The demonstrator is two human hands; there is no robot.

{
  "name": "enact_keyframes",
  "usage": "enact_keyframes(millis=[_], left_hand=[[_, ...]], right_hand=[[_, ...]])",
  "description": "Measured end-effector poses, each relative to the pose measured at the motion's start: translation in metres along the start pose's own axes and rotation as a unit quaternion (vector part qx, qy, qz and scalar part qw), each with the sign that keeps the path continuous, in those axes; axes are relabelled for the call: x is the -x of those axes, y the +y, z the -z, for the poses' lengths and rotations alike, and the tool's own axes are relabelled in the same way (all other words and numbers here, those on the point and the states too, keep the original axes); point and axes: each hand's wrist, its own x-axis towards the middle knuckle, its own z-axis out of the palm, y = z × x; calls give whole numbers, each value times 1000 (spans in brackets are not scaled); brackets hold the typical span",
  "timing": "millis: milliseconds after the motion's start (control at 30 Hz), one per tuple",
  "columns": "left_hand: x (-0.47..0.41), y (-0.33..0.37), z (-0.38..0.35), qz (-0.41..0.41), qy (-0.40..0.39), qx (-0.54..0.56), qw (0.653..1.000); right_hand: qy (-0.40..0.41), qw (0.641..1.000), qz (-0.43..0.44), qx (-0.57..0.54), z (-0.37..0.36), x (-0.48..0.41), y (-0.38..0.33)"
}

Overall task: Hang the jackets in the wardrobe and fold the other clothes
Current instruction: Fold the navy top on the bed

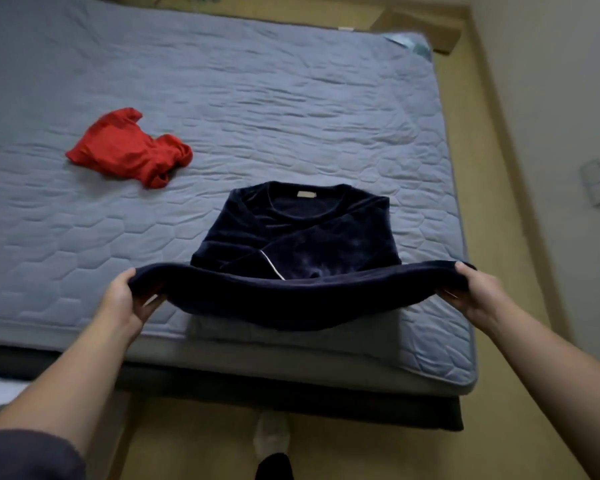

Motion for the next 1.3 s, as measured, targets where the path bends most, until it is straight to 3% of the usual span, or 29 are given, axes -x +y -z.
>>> enact_keyframes(millis=[267,433,567,700,900,1033,1133,1300], left_hand=[[-137,89,-146,-76,-11,-57,995],[-169,90,-160,-74,5,-52,996],[-153,78,-121,-75,22,-18,997],[-109,49,-49,-66,102,12,993],[-47,-24,61,10,225,-142,964],[-8,-79,118,37,289,-305,907],[11,-118,147,89,271,-364,886],[8,-166,164,145,157,-532,820]], right_hand=[[41,996,80,16,-121,-114,-77],[40,996,75,3,-139,-135,-64],[37,996,52,-58,-110,-114,-41],[38,997,-14,-58,-50,-66,-3],[35,993,-109,20,36,10,78],[38,987,-143,70,89,43,128],[41,972,-184,144,123,54,167],[22,916,-219,335,151,52,211]])
